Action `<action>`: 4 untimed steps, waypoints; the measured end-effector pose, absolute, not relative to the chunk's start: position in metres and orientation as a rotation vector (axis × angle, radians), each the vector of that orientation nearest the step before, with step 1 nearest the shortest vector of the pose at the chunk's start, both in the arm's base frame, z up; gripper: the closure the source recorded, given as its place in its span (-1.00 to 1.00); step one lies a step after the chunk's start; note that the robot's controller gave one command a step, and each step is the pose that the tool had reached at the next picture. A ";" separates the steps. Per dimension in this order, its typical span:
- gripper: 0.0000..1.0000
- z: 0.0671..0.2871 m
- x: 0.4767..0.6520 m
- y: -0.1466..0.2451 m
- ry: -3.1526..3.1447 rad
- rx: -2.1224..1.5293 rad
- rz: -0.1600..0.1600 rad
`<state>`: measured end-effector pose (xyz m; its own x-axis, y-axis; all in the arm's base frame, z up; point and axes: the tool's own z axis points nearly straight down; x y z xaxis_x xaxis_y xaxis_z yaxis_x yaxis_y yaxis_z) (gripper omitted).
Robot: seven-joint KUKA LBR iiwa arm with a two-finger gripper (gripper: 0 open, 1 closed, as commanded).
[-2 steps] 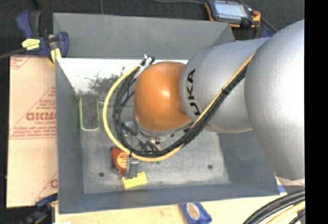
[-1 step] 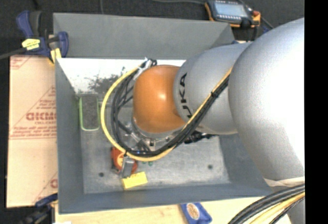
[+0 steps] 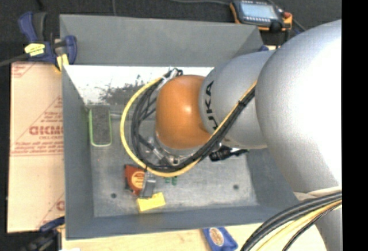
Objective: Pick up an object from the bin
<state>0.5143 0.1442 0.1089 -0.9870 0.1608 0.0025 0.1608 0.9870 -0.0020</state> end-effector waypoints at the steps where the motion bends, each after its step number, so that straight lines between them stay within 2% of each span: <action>1: -1.00 0.070 0.507 0.148 -3.101 -0.457 0.001; 2: 1.00 0.071 0.516 0.146 -3.085 -0.601 -0.004; 4: 1.00 0.075 0.514 0.145 -3.081 -0.600 0.000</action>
Offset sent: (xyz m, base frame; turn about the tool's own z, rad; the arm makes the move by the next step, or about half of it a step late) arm 0.0001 0.0021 -0.0389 0.2239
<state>0.5140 0.1454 0.0749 -0.9268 0.3755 0.0025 0.3755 0.9268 -0.0007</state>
